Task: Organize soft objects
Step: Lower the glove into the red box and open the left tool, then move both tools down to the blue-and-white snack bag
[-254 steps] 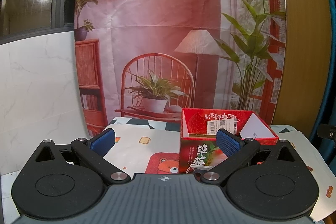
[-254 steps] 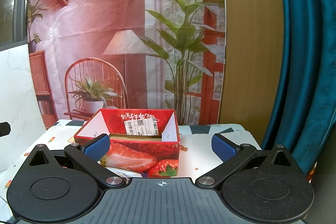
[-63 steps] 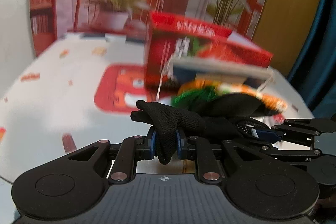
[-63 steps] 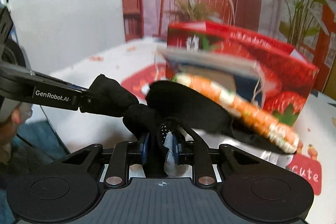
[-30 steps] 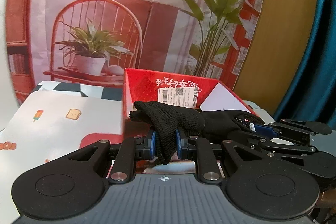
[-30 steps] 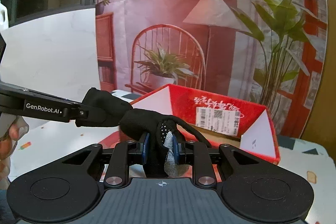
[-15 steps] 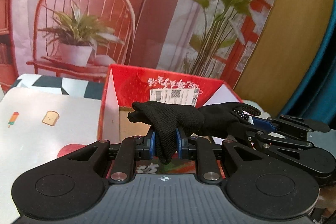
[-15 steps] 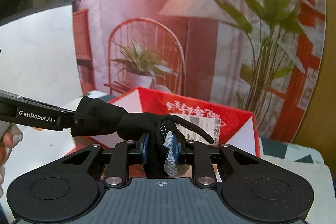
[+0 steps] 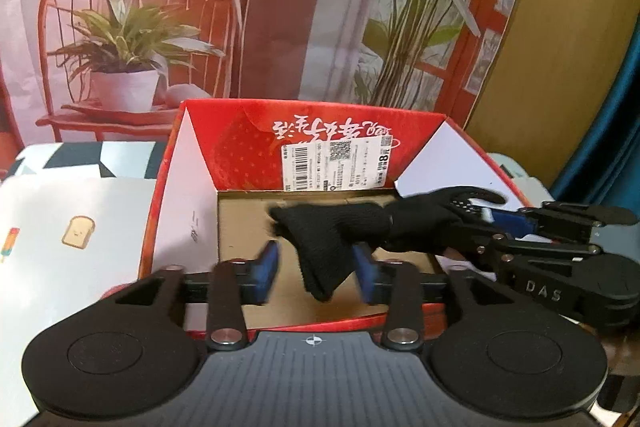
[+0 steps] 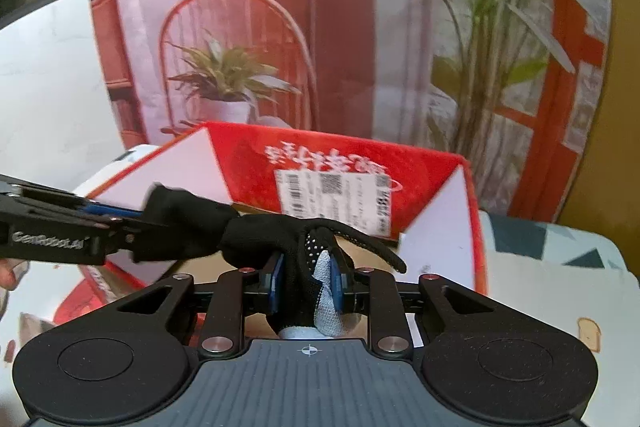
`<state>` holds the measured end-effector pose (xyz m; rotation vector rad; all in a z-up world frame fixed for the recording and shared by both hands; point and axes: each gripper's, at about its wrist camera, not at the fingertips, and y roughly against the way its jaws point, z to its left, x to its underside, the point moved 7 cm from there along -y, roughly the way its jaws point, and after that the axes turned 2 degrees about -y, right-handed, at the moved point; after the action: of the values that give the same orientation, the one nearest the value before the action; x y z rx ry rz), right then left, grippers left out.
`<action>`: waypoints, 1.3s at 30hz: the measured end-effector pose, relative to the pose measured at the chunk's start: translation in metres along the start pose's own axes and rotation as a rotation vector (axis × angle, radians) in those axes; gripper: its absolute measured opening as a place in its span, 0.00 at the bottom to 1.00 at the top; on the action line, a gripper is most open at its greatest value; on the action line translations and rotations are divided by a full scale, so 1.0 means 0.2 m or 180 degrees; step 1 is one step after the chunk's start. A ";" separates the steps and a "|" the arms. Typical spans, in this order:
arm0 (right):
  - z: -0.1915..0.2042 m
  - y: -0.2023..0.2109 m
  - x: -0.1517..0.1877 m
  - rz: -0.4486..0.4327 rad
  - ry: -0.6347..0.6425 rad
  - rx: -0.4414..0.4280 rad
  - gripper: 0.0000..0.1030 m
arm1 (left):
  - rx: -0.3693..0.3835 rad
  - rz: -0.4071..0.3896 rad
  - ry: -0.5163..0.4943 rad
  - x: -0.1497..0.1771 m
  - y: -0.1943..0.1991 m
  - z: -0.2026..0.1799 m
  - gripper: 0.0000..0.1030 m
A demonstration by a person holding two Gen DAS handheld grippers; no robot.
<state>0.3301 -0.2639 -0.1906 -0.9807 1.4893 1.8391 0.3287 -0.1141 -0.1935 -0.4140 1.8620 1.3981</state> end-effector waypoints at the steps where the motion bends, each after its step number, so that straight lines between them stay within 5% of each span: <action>1: -0.02 0.00 0.01 0.0021 -0.0015 0.0036 0.29 | -0.0011 -0.0007 -0.0007 0.00 0.00 0.00 0.53; 7: -0.08 0.05 0.03 -0.0066 -0.0171 0.0185 0.50 | -0.0021 -0.0026 -0.0021 0.02 0.06 0.03 0.54; 11: -0.08 0.12 0.03 -0.0162 -0.0235 0.0201 0.53 | -0.0020 -0.0046 -0.0030 0.04 0.12 0.05 0.55; 26: 0.11 0.36 0.12 -0.0376 -0.0244 0.0076 0.55 | 0.0028 -0.0317 0.0096 0.13 0.40 0.12 0.55; 39: 0.16 0.43 0.25 -0.0334 -0.0336 0.0008 0.55 | 0.0119 -0.0244 0.0308 0.31 0.48 0.21 0.55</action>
<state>0.2260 -0.2530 -0.1811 -0.9278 1.3517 1.7859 0.2420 -0.0320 -0.1786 -0.5369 1.9261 1.3110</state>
